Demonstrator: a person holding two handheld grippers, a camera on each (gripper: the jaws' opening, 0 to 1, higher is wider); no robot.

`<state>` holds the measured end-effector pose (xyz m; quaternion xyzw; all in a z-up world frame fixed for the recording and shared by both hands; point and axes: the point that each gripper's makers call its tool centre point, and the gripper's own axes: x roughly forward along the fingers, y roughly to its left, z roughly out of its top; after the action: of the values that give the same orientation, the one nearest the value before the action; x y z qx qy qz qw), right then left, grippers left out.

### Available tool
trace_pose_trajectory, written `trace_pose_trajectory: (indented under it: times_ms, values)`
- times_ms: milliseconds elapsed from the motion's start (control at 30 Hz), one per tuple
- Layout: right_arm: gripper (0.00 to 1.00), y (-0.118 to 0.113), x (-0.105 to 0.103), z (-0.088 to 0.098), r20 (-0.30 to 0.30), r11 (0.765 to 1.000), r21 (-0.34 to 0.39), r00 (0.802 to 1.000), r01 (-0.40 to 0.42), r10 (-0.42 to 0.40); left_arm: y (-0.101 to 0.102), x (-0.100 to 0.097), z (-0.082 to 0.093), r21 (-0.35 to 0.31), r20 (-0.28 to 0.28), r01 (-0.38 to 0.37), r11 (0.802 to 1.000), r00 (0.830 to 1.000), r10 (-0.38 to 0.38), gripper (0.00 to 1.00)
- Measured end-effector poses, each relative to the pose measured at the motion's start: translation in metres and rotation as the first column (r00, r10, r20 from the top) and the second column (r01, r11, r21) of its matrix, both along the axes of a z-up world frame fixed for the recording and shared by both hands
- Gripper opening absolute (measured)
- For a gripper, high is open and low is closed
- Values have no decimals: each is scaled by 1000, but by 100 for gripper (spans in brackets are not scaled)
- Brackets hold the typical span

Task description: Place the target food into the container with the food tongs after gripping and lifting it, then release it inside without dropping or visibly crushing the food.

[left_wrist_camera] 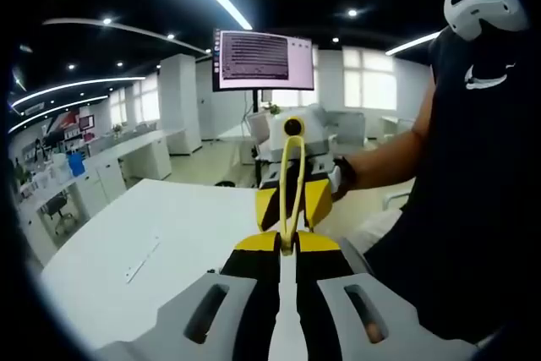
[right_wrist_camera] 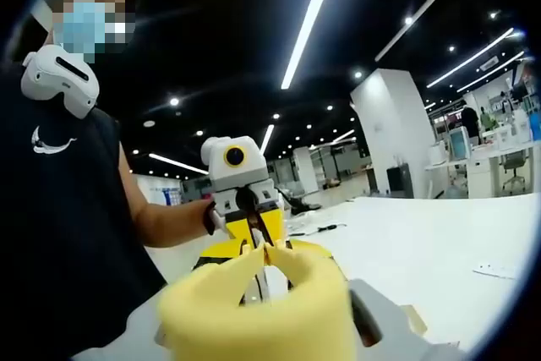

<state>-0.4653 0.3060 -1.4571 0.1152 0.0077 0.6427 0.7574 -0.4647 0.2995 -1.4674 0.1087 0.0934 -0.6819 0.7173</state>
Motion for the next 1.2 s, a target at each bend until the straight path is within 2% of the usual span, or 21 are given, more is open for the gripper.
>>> trace_pose_trajectory:
  times_ms: [167,400,467,600,767,900,1033,1133,1167,1200]
  values:
    - [22,-6,2,8,2,999,44,1000,15,-15,1,0,-2,14,1,-5,1000,1000,5,0]
    - [21,-4,1,3,29,1000,0,1000,8,-8,-4,0,5,-19,-3,-10,1000,1000,9,0]
    - [23,-4,0,3,26,1000,5,1000,4,-4,-4,1,4,-12,1,-14,1000,1000,14,0]
    - [19,-5,0,5,24,1000,18,1000,2,-3,-5,-2,2,-2,-3,-7,1000,1000,7,0]
    - [18,-5,-2,0,8,1000,2,1000,-10,10,-5,-4,0,22,-5,2,1000,1000,-2,2]
    - [19,-5,-2,4,-2,1000,20,1000,-15,15,-5,-5,3,6,-19,5,1000,1000,-5,5]
    - [20,-2,-3,-2,26,999,-30,1000,-10,11,-4,-4,-3,41,-12,0,999,1000,0,7]
    - [22,-2,-3,-2,33,999,-35,999,-19,20,-2,-3,-3,31,-22,-1,1000,1000,2,10]
    - [22,-1,-1,-2,61,999,-41,998,-6,8,-1,-2,-2,25,-9,-10,1000,1000,10,10]
    - [22,-1,-1,-1,53,999,-45,999,-10,12,-1,-2,-2,25,-11,-9,1000,1000,10,10]
